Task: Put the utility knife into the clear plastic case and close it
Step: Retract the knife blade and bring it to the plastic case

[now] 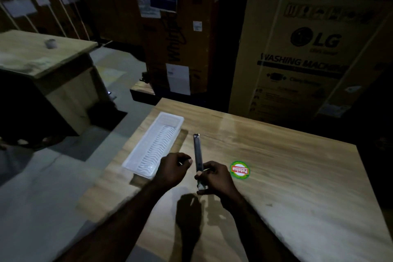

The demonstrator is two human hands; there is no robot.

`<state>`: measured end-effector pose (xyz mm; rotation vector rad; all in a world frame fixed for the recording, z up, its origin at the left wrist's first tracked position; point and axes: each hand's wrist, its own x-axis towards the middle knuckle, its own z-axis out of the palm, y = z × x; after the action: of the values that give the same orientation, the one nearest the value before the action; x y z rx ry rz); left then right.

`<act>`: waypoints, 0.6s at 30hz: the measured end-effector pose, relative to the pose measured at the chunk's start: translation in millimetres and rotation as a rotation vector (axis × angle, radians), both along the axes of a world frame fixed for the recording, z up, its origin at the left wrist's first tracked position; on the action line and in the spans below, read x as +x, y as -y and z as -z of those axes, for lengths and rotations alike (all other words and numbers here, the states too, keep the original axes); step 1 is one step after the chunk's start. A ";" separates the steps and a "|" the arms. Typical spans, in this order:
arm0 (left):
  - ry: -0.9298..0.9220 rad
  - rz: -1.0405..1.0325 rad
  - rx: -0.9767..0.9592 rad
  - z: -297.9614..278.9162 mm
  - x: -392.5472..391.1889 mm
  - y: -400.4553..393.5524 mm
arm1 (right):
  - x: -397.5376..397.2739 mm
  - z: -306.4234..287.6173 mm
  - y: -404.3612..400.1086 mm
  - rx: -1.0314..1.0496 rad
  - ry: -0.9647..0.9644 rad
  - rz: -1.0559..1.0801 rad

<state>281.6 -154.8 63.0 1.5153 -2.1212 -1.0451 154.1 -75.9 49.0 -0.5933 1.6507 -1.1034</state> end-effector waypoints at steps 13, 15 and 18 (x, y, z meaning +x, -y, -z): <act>0.443 0.007 -0.059 47.0 98.8 97.0 | 114.4 33.2 82.5 0.130 0.207 0.285; 0.433 0.015 0.005 51.6 99.4 100.8 | 123.1 37.8 89.3 0.143 0.236 0.306; 0.429 0.021 0.054 57.1 96.9 104.6 | 129.4 43.5 96.3 0.172 0.237 0.341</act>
<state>378.5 -259.4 5.9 1.8858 -2.4053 -0.8462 283.4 -172.2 5.4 -0.0646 1.6519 -1.2061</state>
